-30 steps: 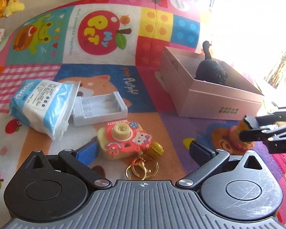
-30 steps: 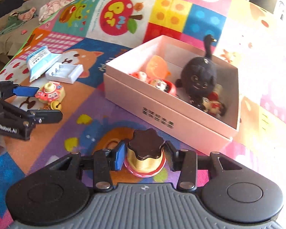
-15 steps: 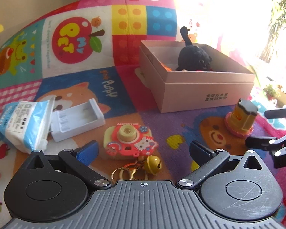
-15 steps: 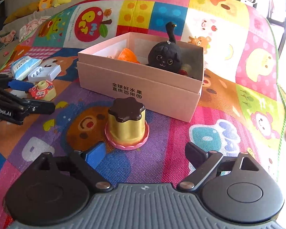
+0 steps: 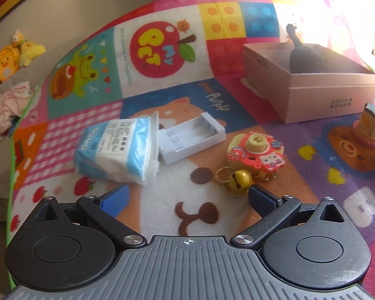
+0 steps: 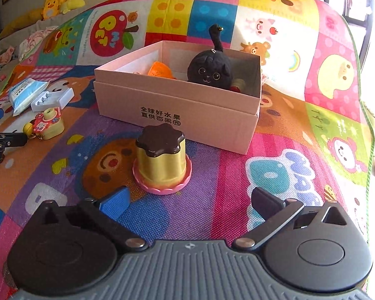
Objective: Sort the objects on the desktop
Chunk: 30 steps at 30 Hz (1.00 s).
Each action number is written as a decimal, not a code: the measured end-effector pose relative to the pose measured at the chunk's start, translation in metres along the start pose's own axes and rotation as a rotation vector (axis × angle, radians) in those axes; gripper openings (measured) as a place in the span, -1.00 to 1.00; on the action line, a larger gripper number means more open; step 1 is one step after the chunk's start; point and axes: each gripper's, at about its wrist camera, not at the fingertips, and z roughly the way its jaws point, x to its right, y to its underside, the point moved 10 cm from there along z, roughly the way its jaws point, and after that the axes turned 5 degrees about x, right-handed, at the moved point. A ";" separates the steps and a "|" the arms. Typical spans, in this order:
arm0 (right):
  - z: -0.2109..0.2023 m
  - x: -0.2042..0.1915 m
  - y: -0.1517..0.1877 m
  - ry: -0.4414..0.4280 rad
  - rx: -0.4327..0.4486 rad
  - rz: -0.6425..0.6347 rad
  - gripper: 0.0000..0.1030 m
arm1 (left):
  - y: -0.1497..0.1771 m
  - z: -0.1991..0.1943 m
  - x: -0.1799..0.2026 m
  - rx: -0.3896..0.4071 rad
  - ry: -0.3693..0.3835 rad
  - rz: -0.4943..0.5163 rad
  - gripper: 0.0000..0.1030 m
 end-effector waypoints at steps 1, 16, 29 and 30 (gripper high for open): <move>0.000 0.000 0.000 0.000 -0.001 0.002 1.00 | -0.004 -0.001 0.007 0.015 0.058 -0.017 1.00; 0.001 0.001 0.001 -0.006 -0.004 0.023 1.00 | -0.021 0.031 0.057 0.035 0.147 -0.008 0.27; 0.005 -0.004 -0.001 -0.021 -0.001 0.009 1.00 | 0.004 -0.013 0.097 0.039 0.287 0.001 0.64; 0.007 -0.007 -0.002 -0.037 -0.003 0.010 1.00 | 0.004 -0.013 0.099 0.040 0.292 0.008 0.64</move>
